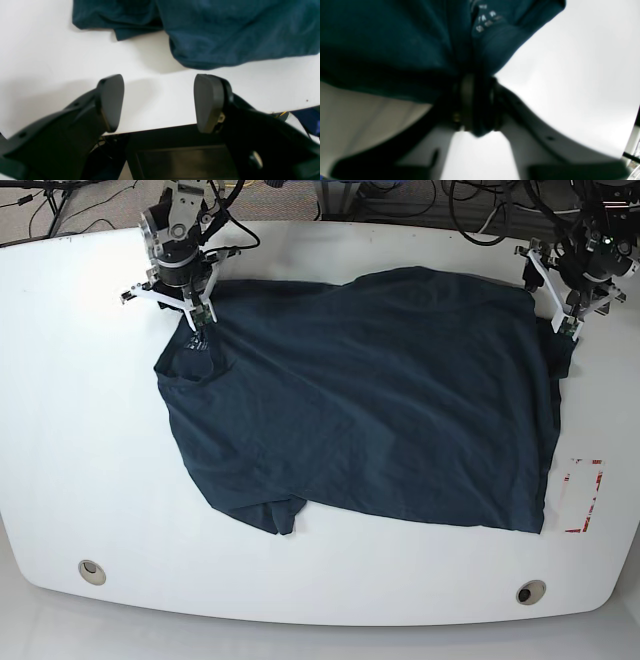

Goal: Layout the t-shirt on the table in an organized manner, then fold the t-shirt properly
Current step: 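Release the shirt and move both grippers to the shirt's side edges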

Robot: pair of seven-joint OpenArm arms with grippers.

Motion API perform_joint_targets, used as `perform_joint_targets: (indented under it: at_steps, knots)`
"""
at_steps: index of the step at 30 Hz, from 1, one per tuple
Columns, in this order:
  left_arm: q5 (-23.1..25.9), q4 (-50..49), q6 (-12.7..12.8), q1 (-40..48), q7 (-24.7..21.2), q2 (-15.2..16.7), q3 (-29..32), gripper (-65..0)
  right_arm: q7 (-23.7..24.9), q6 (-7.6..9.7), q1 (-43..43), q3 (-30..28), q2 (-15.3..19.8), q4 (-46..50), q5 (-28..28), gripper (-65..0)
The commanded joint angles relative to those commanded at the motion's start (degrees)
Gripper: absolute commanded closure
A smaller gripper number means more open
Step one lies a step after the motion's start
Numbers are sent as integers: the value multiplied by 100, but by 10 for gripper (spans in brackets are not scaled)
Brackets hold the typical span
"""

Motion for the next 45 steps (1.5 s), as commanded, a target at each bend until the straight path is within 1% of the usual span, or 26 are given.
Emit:
perform_joint_targets:
  at_steps: [1, 2, 4, 5, 6, 8, 10, 14, 17, 18, 21, 29, 34, 37, 41, 45]
  knots:
    - [0, 0, 0, -9, 0, 0, -9, -413, 0, 0, 18, 44, 0, 0, 79, -298]
    - [0, 0, 0, -79, 0, 9, -9, -411, 0, 0, 26, 158, 0, 0, 264, -352]
    - [0, 0, 0, -193, 0, 26, -26, -411, 0, 0, 44, 343, 8, 18, 492, -404]
    - [0, 0, 0, -264, 0, 35, -53, -410, 0, 0, 141, 492, 69, 26, 659, -442]
    - [0, 0, 0, -290, 0, 35, -70, -410, 0, 0, 185, 545, 87, 26, 712, -452]
    - [0, 9, 0, -360, 0, 35, -141, -410, 0, 53, 369, 826, 227, 0, 1020, -485]
    - [-9, 9, 0, -440, 0, 35, -202, -410, 0, 62, 484, 932, 333, -9, 1327, -491]
    - [-26, 9, 0, -818, 0, 53, -290, -410, 0, 62, 774, 949, 641, -26, 2136, -491]
    - [-26, 18, 0, -1134, 0, 53, -290, -410, -35, 62, 1108, 932, 746, -176, 2593, -491]
    - [-26, 18, 0, -1231, 9, 53, -299, -411, -35, 62, 1204, 932, 764, -229, 2655, -493]
    - [-26, 9, 0, -1521, 9, 53, -299, -411, -35, 62, 1565, 932, 773, -501, 2725, -493]
    - [0, -18, 0, -2365, 9, 53, -387, -414, -26, 70, 2576, 932, 790, -1697, 2752, -490]
    - [9, -158, 0, -2884, 9, 44, -352, -414, -9, 70, 3147, 941, 984, -2488, 2752, -490]
    - [9, -352, 0, -3182, 9, 44, -352, -414, -9, 70, 3464, 941, 1027, -2945, 2752, -490]
    - [9, -800, 0, -3508, 9, 26, -343, -414, 0, 70, 3833, 941, 1221, -3560, 2743, -490]
    - [9, -1301, 0, -3824, 9, 0, -360, -414, 176, 70, 4132, 941, 1335, -4132, 2743, -490]
